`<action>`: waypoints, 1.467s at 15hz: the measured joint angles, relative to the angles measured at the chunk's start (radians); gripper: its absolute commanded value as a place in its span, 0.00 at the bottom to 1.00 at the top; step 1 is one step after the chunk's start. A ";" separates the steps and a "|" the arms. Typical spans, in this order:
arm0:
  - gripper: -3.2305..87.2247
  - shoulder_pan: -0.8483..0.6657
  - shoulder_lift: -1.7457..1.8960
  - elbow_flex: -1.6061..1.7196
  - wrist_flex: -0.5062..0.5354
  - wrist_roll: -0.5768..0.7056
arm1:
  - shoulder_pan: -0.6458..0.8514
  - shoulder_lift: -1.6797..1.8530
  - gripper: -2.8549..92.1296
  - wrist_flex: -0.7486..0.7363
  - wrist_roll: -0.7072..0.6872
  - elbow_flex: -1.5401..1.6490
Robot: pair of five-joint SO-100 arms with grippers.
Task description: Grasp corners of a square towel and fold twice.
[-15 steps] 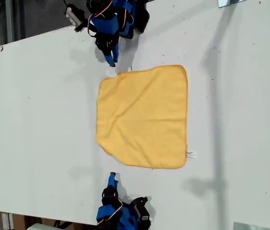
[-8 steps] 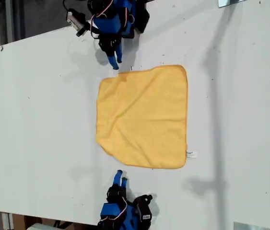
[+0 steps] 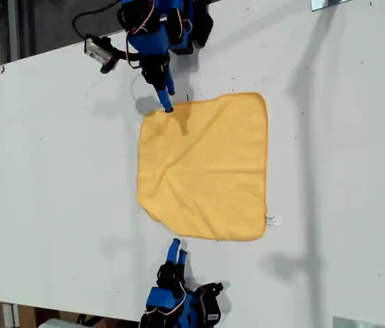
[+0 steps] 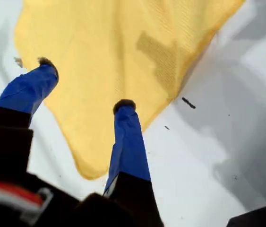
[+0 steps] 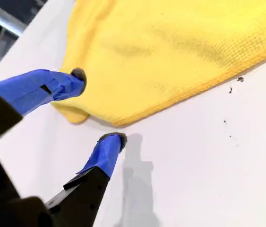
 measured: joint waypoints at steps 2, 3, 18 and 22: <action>0.26 0.084 -0.121 -0.097 0.081 -0.117 | -0.124 -0.394 0.34 0.021 -0.021 -0.176; 0.27 0.155 -0.250 -0.186 0.095 -0.175 | -0.184 -0.494 0.35 0.058 -0.017 -0.235; 0.30 0.684 -1.830 -1.299 0.144 -0.486 | -0.776 -1.351 0.35 -0.038 0.325 -0.703; 0.30 0.713 -1.864 -1.316 0.158 -0.520 | -0.775 -1.440 0.08 -0.110 0.325 -0.716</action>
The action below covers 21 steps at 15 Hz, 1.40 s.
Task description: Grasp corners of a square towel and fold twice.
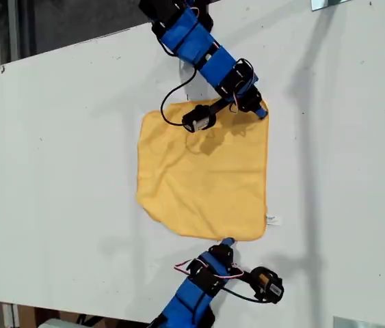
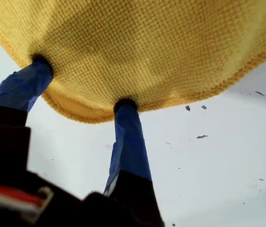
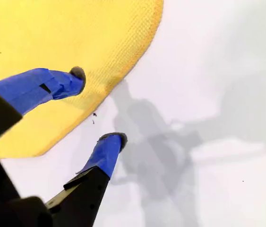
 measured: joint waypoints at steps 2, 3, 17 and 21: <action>0.30 0.006 -0.002 0.000 0.000 -0.005 | 0.000 -0.006 0.03 -0.040 0.000 -0.014; 0.30 0.008 -0.011 0.000 0.000 -0.008 | 0.000 -0.009 0.03 -0.051 0.000 -0.020; 0.33 0.003 -0.597 -0.594 -0.117 0.227 | -0.008 -0.020 0.03 -0.023 0.000 -0.055; 0.03 0.005 -0.615 -0.604 -0.054 0.179 | -0.015 -0.026 0.03 -0.018 0.000 -0.061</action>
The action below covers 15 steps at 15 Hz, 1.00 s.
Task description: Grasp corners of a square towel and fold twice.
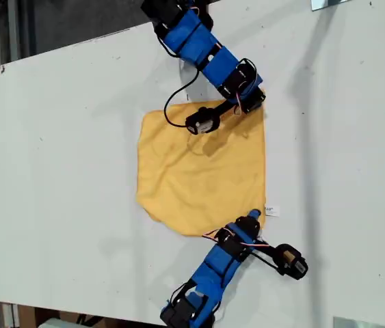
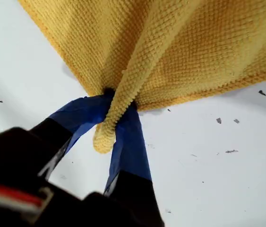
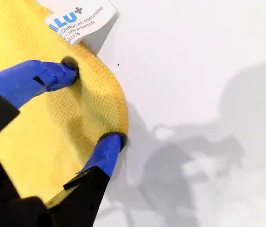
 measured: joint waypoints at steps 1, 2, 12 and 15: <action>0.03 0.000 -0.011 -0.009 0.002 -0.009 | 0.000 0.000 0.03 0.006 0.000 -0.006; 0.03 0.006 -0.023 -0.026 0.003 -0.018 | 0.000 -0.002 0.03 0.015 0.000 -0.011; 0.03 -0.026 -0.023 -0.247 0.187 0.101 | 0.081 -0.002 0.03 0.341 -0.028 -0.252; 0.03 -0.106 0.115 -0.250 0.285 0.158 | 0.204 0.124 0.03 0.419 -0.077 -0.252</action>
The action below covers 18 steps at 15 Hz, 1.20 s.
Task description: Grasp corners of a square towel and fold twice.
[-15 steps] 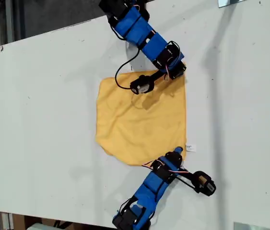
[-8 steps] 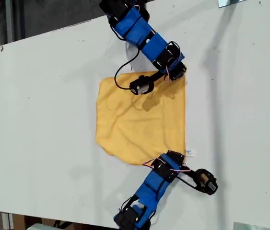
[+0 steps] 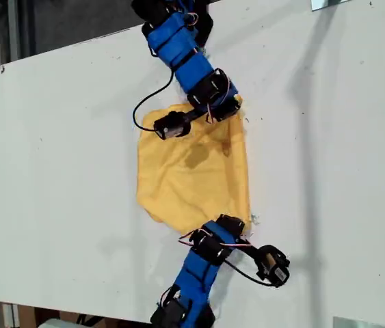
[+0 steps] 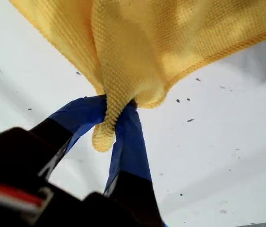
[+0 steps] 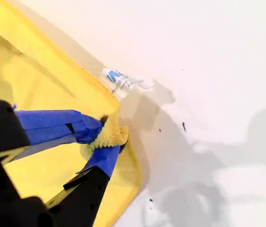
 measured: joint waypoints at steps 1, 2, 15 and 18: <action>0.03 -0.034 0.058 0.009 0.006 0.046 | 0.051 0.057 0.03 0.006 -0.029 0.000; 0.03 -0.077 0.123 0.028 0.012 0.106 | 0.112 0.110 0.03 0.005 -0.089 0.000; 0.03 -1.011 0.491 0.115 0.017 0.854 | 1.057 0.488 0.03 -0.020 -0.779 0.000; 0.03 -1.149 0.443 0.103 -0.038 0.974 | 1.181 0.436 0.03 -0.118 -0.841 0.000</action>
